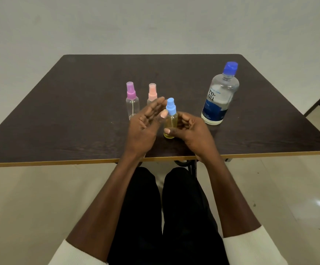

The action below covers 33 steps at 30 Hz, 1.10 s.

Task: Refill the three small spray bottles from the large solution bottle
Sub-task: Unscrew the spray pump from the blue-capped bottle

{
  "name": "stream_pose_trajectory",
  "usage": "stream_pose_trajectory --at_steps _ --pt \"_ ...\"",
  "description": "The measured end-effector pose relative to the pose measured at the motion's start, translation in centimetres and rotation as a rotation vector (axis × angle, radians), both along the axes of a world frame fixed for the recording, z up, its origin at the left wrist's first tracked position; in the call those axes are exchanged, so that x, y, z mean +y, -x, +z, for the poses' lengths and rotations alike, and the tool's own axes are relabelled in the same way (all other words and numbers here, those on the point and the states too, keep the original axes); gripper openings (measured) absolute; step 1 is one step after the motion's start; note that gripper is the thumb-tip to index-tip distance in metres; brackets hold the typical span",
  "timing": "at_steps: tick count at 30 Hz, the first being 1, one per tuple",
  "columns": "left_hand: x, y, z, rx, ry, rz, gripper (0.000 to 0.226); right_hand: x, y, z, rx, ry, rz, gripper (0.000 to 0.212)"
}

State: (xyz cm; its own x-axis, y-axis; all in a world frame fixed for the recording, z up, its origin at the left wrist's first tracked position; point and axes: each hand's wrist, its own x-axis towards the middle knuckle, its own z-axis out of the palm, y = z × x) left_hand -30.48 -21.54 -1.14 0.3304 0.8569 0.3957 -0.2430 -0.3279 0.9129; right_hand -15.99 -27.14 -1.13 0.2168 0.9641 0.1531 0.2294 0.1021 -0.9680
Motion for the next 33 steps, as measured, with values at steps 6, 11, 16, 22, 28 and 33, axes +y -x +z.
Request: stream_pose_trajectory --at_steps 6,11,16,22,28,33 --pt "0.0 0.0 -0.1 0.09 -0.012 -0.049 0.042 -0.2 0.0 0.1 -0.073 0.015 0.051 0.043" --pt "-0.1 -0.1 0.1 0.049 -0.023 -0.03 0.047 -0.3 -0.3 0.2 -0.069 0.064 0.159 0.043" --pt "-0.2 -0.1 -0.1 0.01 -0.025 -0.018 0.037 -0.3 -0.2 -0.1 -0.087 0.043 0.09 0.041" --pt "0.0 -0.1 0.0 -0.005 0.005 0.024 0.037 0.1 0.1 -0.5 -0.153 0.029 0.043 0.043" --pt "0.1 0.1 -0.2 -0.048 -0.052 -0.026 0.041 0.4 0.2 -0.9 -0.169 0.01 0.016 0.041" --pt "0.0 -0.1 -0.1 -0.019 -0.03 0.033 0.046 0.4 0.2 -0.9 -0.171 0.011 0.019 0.042"
